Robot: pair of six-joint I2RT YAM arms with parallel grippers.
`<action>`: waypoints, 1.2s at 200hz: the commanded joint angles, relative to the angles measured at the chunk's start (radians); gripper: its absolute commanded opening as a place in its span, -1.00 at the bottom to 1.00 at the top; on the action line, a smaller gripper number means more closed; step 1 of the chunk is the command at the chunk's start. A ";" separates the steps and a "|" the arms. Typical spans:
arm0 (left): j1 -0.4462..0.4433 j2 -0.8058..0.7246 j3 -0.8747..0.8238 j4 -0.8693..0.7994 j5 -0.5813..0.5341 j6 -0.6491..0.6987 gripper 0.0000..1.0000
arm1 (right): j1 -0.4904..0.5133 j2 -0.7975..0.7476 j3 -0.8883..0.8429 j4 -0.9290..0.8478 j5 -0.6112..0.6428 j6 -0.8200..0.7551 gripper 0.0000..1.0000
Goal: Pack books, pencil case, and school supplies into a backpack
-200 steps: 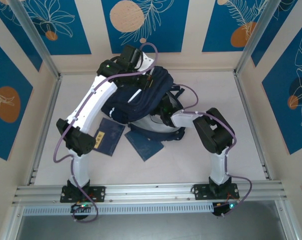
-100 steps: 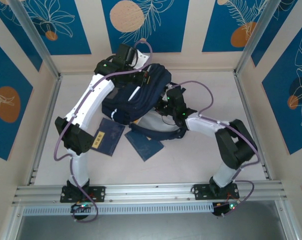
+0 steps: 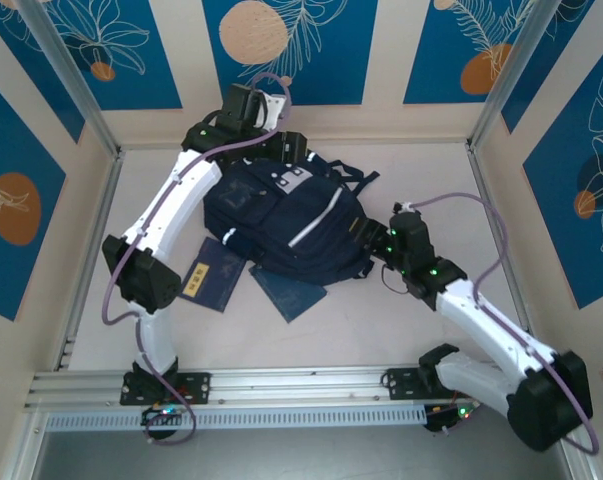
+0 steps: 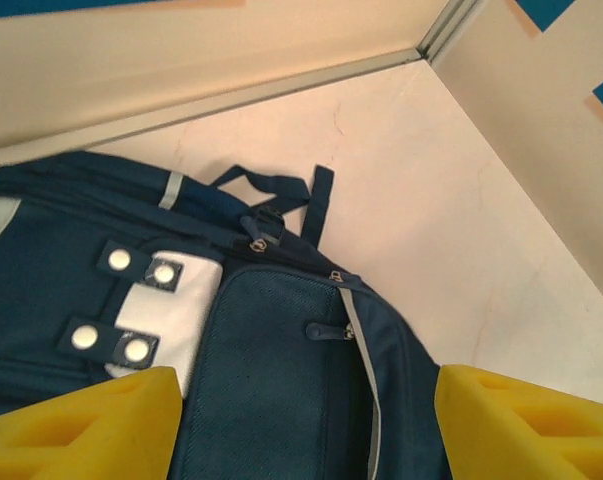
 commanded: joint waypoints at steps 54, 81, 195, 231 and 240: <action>0.000 -0.491 -0.767 0.086 -0.256 -0.344 0.49 | 0.218 -0.069 -0.008 -0.123 -0.069 -0.222 0.18; 0.010 -0.534 -0.964 0.047 -0.399 -0.412 0.56 | 0.319 0.079 0.046 -0.118 -0.171 -0.241 0.12; 0.102 -0.302 -1.227 0.248 -0.323 -0.585 0.40 | 0.405 0.226 0.121 -0.141 -0.292 -0.274 -0.08; 0.102 -0.322 -1.344 0.334 -0.251 -0.593 0.32 | 0.387 0.192 0.077 -0.103 -0.327 -0.270 -0.08; 0.102 -0.332 -1.366 0.346 -0.229 -0.602 0.30 | 0.383 0.200 0.077 -0.102 -0.336 -0.267 -0.08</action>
